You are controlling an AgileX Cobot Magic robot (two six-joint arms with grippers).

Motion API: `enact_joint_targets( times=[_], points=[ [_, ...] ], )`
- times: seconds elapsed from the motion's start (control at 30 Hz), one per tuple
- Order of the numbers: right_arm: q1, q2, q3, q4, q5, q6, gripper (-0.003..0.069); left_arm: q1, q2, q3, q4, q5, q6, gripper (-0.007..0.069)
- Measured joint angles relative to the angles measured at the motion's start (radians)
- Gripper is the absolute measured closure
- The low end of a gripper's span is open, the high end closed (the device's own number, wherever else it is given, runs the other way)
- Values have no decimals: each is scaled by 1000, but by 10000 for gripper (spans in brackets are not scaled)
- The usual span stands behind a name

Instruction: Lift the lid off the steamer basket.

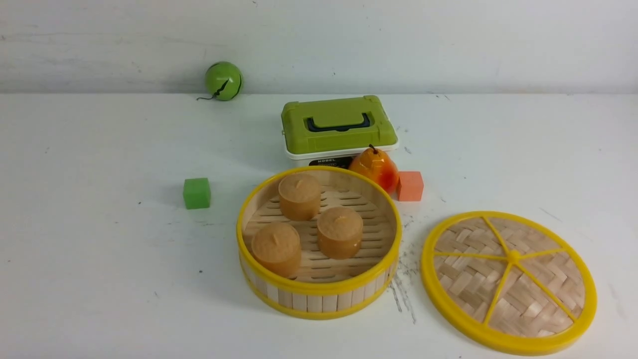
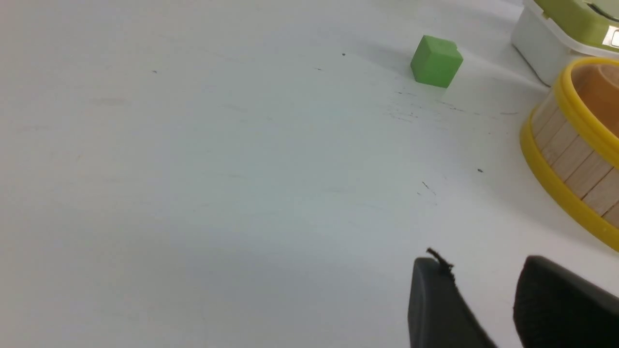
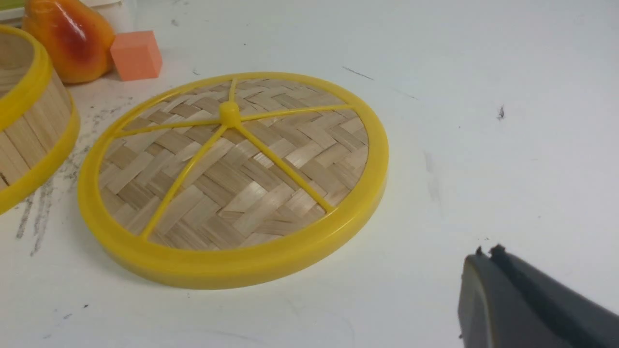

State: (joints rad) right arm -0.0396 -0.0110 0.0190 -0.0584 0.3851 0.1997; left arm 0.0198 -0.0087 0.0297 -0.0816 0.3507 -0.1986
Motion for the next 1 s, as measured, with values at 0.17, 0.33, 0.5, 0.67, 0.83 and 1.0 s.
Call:
enact_joint_targets(
  times=[0.17, 0.33, 0.5, 0.67, 0.83, 1.0],
  points=[
    [0, 0, 0, 0, 0, 1, 676, 0, 0, 0, 0, 0, 0, 384],
    [0, 0, 0, 0, 0, 1, 673, 0, 0, 0, 0, 0, 0, 384],
    [0, 0, 0, 2, 0, 1, 669, 0, 0, 0, 0, 0, 0, 384],
    [0, 0, 0, 2, 0, 1, 664, 0, 0, 0, 0, 0, 0, 384],
    [0, 0, 0, 2, 0, 1, 663, 0, 0, 0, 0, 0, 0, 384],
    [0, 0, 0, 2, 0, 1, 657, 0, 0, 0, 0, 0, 0, 384]
  ],
)
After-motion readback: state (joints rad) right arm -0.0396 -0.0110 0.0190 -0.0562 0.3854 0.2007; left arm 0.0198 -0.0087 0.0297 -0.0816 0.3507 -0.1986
